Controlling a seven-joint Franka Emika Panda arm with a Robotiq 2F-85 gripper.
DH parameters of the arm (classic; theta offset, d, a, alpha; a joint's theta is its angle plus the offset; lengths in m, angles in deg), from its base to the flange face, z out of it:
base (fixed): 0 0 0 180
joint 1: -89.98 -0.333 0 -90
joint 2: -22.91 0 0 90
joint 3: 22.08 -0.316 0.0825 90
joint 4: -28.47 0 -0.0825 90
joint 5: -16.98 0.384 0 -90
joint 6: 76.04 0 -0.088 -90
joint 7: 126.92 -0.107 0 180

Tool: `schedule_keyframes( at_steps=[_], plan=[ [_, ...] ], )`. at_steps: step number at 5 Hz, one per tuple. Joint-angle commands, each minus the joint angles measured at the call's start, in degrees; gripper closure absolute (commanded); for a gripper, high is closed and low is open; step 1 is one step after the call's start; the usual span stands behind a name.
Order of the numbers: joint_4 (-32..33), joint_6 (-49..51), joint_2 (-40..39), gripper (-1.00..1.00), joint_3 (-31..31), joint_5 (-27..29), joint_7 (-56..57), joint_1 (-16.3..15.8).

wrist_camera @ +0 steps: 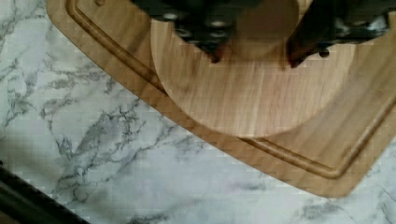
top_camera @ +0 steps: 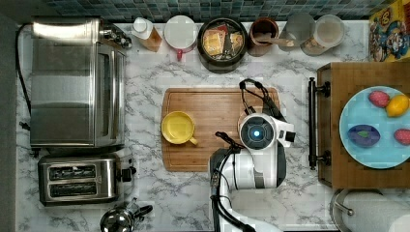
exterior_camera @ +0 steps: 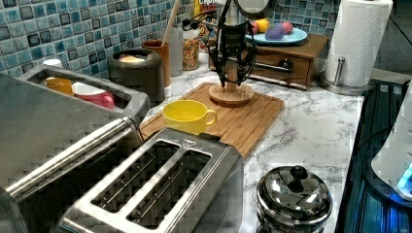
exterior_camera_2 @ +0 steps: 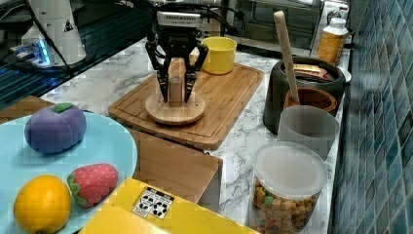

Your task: Place the lid on the board.

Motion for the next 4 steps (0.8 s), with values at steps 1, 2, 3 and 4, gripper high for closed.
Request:
schedule_keyframes(
  at_steps=[1,2,3,4],
  plan=[
    [-7.70,3.19,0.75,-1.00,-0.88,3.64,-1.13,-1.44],
    [-7.74,3.33,0.78,-1.00,-5.12,2.72,-1.78,2.81],
    [-7.72,3.27,0.78,-1.00,-3.41,3.09,-1.52,1.10],
    [-7.73,3.29,0.78,-1.00,-4.31,2.89,-1.65,2.00]
  ],
)
